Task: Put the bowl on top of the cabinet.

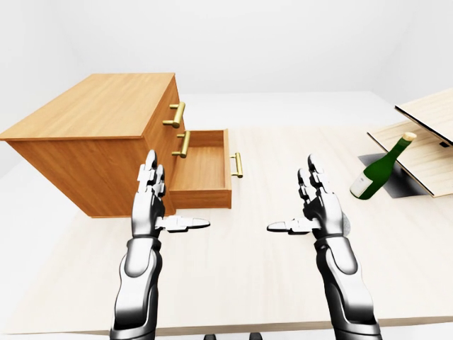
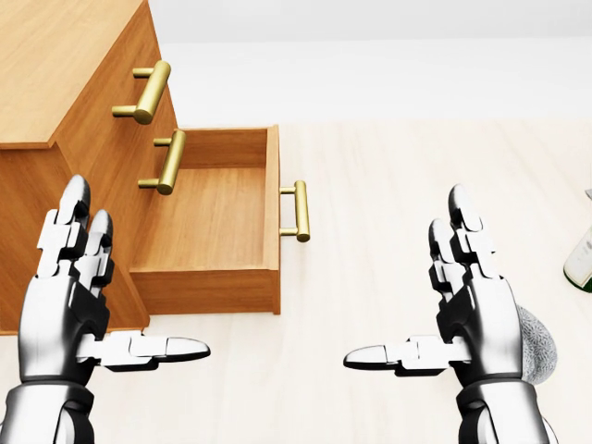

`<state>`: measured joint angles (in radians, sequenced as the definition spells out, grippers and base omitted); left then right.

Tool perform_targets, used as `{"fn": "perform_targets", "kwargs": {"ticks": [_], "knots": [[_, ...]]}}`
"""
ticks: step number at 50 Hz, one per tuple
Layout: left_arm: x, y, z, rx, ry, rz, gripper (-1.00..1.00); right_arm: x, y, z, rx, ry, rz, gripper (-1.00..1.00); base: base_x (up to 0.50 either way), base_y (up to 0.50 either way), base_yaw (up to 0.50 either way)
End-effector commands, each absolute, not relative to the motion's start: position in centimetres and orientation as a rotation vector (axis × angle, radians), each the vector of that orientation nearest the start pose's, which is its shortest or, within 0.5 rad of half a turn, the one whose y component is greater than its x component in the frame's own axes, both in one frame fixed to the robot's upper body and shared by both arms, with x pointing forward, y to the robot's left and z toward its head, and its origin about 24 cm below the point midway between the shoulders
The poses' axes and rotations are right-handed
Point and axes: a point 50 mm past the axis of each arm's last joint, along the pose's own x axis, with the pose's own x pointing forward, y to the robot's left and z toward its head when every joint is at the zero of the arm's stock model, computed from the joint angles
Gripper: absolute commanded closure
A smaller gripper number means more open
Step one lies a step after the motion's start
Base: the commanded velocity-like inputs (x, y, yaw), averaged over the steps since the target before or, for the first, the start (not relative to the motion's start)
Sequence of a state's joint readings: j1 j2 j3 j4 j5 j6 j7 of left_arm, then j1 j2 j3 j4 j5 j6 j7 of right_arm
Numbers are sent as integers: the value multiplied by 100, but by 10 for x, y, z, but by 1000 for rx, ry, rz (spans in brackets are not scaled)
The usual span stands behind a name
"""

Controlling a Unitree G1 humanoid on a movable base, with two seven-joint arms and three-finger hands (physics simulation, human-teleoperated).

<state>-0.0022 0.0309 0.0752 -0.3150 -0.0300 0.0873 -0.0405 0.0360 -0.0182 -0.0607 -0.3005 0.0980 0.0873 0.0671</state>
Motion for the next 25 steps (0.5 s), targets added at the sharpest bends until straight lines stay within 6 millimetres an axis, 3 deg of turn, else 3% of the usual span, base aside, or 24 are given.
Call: {"fn": "perform_targets", "kwargs": {"ticks": [1, 9, 25], "knots": [[246, 168, 108, 16, -235, 24, -100, 243, -164, 94, 62, -177, 15, -100, 0, 0, 0], [246, 168, 113, 11, -257, 23, -100, 239, -160, 99, 42, -201, 48, -100, 0, 0, 0], [244, 167, 118, 15, -278, 21, -100, 245, -168, 109, 24, -242, 0, -100, 43, 0, 0]]}}
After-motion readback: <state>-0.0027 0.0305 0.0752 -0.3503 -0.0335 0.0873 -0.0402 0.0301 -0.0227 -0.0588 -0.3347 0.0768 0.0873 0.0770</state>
